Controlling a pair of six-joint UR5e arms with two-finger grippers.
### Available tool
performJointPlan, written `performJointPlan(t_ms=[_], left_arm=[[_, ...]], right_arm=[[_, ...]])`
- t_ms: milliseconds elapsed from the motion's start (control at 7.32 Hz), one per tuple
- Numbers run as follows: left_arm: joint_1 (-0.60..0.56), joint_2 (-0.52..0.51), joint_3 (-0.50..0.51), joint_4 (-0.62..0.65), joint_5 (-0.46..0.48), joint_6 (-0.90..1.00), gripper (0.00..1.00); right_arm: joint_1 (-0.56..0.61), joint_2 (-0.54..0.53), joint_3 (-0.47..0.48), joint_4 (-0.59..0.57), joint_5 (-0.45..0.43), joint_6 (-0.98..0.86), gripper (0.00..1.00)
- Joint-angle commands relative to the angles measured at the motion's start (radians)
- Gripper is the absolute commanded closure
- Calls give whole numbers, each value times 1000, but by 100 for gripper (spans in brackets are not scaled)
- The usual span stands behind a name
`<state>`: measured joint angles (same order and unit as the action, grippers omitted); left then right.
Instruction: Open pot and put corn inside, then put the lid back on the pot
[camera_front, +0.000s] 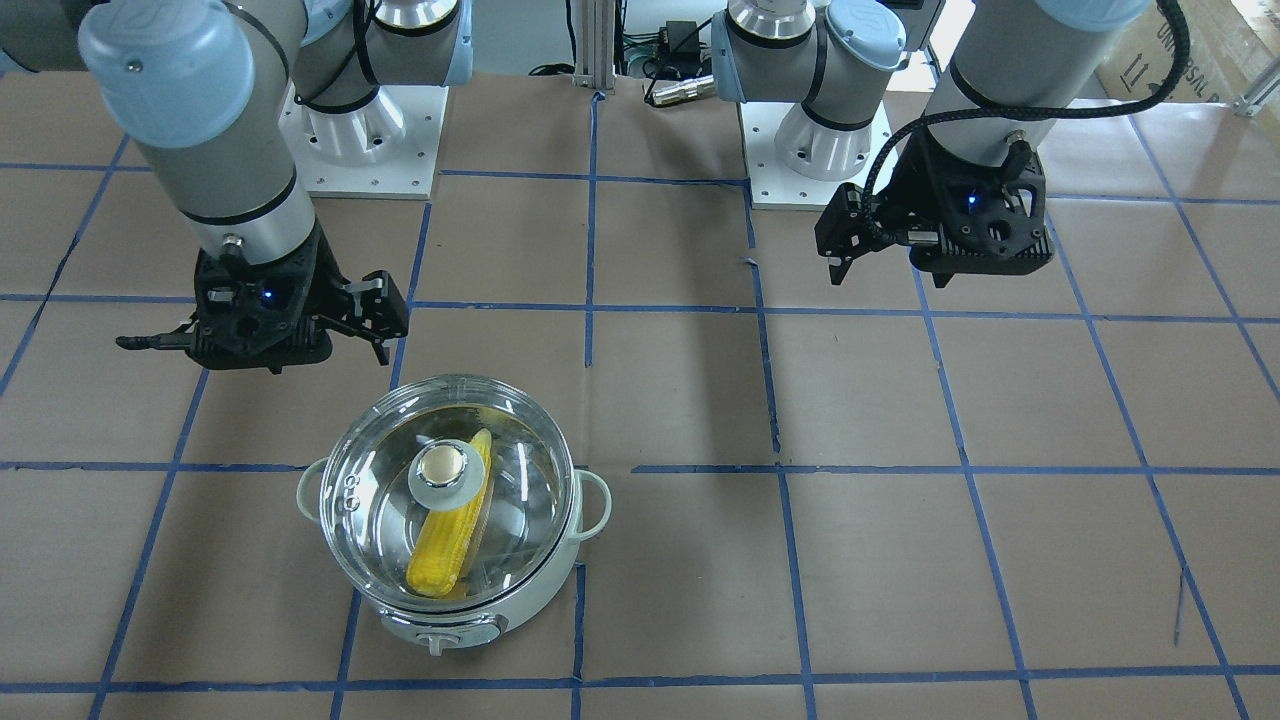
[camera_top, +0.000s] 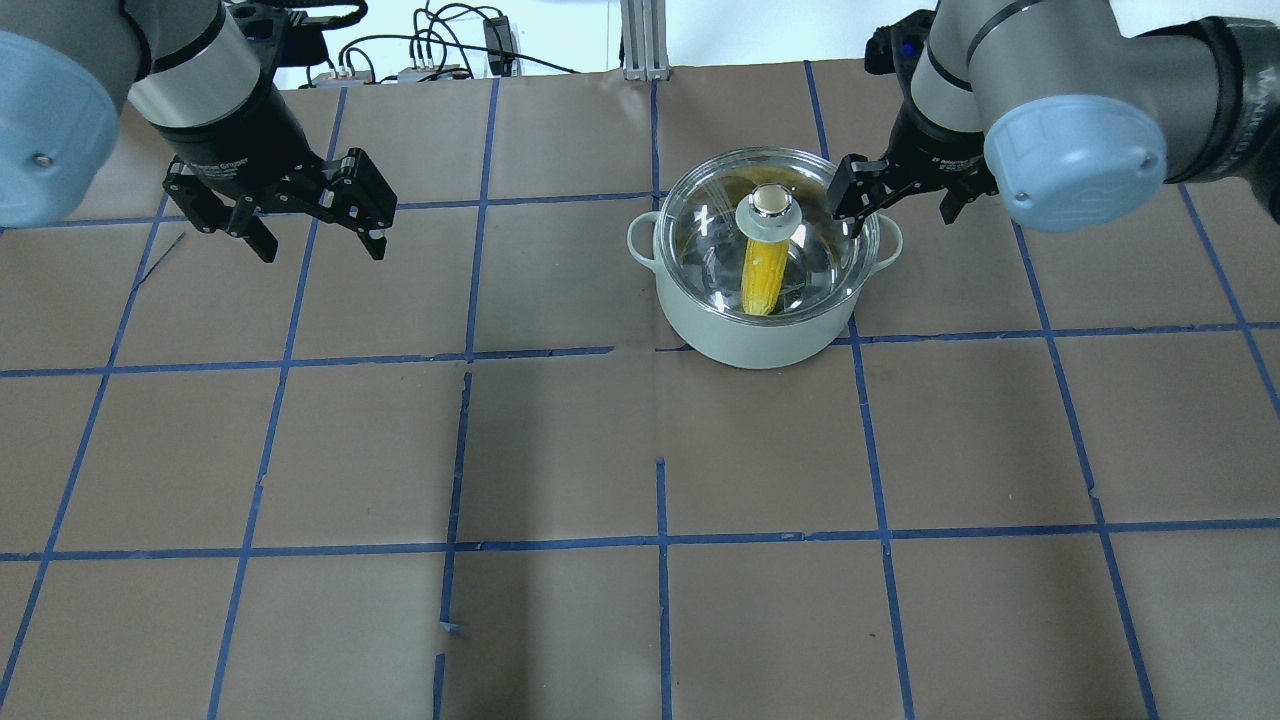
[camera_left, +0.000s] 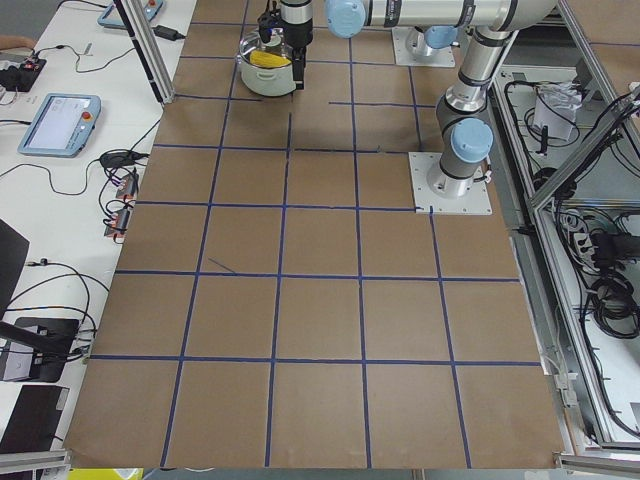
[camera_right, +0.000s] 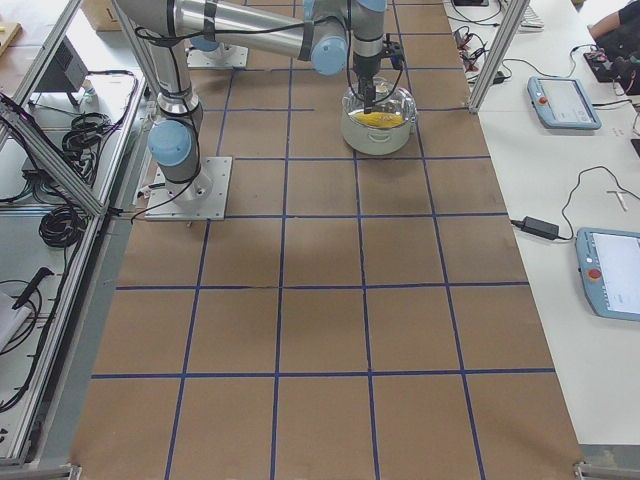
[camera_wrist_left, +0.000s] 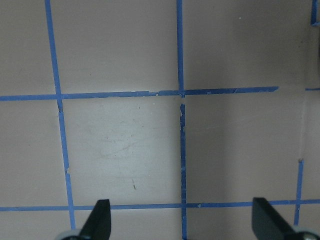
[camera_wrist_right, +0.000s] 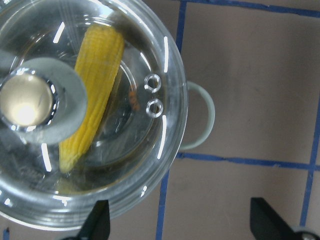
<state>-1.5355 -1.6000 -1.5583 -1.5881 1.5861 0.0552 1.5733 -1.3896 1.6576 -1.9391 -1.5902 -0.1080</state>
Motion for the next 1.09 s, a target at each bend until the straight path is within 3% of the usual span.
performJointPlan(t_ms=[0, 547, 957], left_arm=[[0, -1, 0, 0, 0, 0, 0], [0, -1, 0, 0, -2, 0, 0], [0, -1, 0, 0, -2, 0, 0]], right_arm=[[-10, 52, -22, -110, -4, -15, 0], [-13, 145, -19, -197, -4, -16, 0], [-13, 156, -10, -207, -4, -16, 0]])
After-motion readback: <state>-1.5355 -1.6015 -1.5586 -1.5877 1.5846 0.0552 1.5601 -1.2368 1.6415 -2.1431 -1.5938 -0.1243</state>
